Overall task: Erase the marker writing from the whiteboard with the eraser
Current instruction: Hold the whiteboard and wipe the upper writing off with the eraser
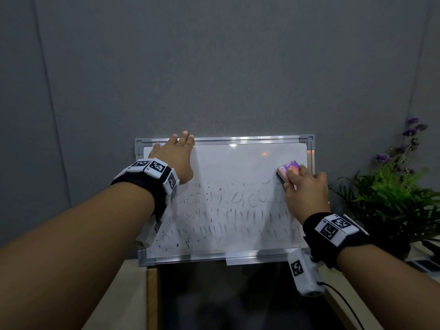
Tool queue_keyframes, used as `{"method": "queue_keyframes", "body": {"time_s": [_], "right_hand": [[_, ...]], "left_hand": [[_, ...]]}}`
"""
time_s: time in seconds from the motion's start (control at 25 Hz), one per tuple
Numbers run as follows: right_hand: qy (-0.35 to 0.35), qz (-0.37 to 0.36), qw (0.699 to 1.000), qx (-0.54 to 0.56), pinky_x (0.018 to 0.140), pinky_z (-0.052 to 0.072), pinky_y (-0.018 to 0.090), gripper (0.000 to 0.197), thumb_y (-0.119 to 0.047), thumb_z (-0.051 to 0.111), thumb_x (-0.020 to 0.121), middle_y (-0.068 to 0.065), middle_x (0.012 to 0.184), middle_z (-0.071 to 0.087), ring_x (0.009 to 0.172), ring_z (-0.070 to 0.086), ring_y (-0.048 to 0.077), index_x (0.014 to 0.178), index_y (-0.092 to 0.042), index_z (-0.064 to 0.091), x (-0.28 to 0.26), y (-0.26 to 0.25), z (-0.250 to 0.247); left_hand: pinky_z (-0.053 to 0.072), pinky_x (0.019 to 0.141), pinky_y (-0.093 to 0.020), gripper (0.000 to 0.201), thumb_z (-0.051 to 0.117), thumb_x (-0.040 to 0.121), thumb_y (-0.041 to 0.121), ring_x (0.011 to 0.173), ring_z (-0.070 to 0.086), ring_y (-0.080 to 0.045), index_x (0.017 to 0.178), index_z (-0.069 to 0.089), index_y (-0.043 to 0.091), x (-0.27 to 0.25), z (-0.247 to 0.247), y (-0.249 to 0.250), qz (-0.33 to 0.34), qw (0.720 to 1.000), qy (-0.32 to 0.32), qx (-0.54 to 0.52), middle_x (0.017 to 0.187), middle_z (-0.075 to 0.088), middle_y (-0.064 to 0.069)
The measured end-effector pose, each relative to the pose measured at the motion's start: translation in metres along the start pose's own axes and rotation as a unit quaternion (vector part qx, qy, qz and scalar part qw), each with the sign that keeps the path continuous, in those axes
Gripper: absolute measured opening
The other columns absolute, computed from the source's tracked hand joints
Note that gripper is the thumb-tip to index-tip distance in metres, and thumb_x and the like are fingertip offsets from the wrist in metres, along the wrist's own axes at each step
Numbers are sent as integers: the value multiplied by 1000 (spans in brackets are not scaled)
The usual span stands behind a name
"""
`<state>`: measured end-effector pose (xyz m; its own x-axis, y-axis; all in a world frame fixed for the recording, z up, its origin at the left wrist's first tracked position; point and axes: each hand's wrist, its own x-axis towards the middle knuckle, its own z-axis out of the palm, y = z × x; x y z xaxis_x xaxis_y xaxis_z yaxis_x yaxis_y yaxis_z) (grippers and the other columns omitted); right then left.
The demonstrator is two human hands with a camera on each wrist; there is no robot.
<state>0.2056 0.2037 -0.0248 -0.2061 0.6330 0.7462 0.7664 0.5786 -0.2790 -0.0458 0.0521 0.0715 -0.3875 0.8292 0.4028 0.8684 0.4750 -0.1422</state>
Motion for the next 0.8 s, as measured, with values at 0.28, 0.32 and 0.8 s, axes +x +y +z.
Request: {"method": "queue_keyframes", "body": {"time_s": [0.28, 0.32, 0.8], "right_hand": [[-11, 23, 1000, -18, 86, 41, 40, 30, -22, 54, 90, 9, 130, 55, 100, 36, 32, 118, -14, 60, -14, 15, 4], [-5, 29, 1000, -12, 84, 41, 39, 29, -22, 53, 90, 9, 127, 56, 98, 36, 32, 118, -14, 61, -7, 14, 3], [7, 50, 999, 2, 86, 41, 40, 26, -21, 55, 90, 11, 123, 58, 97, 35, 31, 114, -13, 63, -12, 21, 6]], "left_hand": [[14, 116, -50, 86, 47, 84, 14, 147, -1, -21, 152, -7, 18, 1, 1, 0, 0, 1000, -6, 1, 161, -9, 2], [14, 116, -50, 86, 47, 84, 14, 147, -1, -21, 152, -7, 18, 1, 1, 0, -1, 1000, -7, -1, 161, -10, 2], [15, 115, -50, 87, 48, 84, 14, 147, -1, -21, 152, -7, 18, 3, 1, -1, -1, 1000, -8, 6, 161, -10, 2]]}}
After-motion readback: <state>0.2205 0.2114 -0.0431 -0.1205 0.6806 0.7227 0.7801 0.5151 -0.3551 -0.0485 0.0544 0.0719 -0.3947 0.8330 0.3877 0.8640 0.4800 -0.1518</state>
